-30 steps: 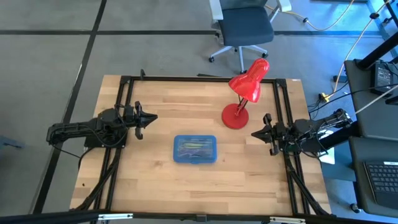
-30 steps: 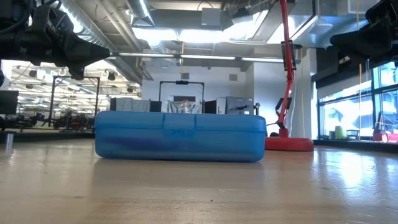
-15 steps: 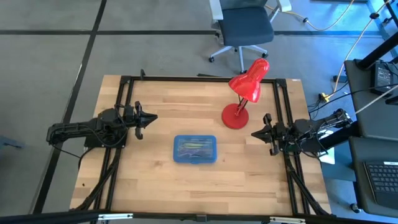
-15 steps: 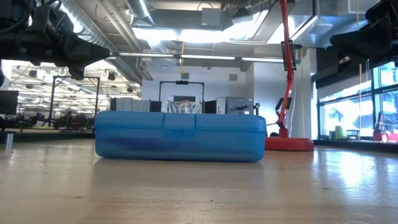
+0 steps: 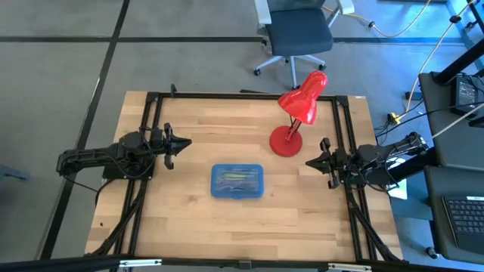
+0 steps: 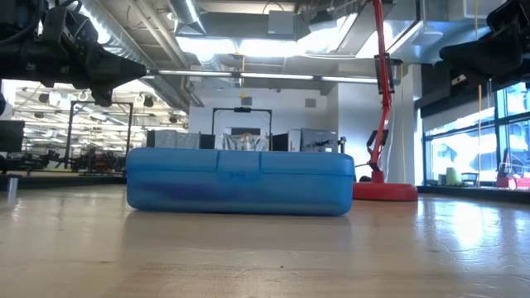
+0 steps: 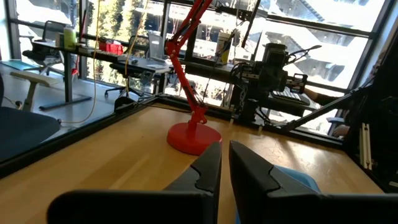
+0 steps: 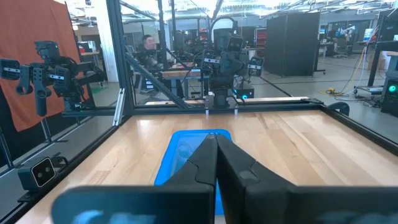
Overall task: Pick & place school supplies into a supply box
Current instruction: Return to Home Position
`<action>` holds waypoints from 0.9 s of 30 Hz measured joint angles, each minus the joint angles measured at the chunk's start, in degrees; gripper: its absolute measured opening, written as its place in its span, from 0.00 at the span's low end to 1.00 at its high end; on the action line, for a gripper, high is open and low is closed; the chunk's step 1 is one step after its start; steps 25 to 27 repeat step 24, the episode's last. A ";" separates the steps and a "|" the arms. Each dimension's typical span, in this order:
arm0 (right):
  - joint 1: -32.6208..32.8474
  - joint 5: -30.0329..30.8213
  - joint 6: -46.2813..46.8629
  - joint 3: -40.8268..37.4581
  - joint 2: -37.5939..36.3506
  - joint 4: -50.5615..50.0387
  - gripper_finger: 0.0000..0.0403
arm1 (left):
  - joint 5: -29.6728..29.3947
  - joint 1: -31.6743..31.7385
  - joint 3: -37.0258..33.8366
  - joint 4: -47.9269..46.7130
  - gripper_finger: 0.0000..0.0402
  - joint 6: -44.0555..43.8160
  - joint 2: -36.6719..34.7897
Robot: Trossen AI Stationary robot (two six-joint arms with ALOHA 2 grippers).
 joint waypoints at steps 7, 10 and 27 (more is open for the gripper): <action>0.01 0.00 0.01 0.01 0.00 0.01 0.02 | 0.00 0.00 0.00 0.01 0.06 0.00 0.00; 0.01 0.00 0.00 0.01 0.00 -0.01 0.02 | 0.00 -0.02 0.00 0.00 0.06 0.00 0.00; -0.01 0.00 0.01 0.01 0.00 -0.01 0.02 | 0.02 0.00 0.00 0.01 0.06 0.00 0.00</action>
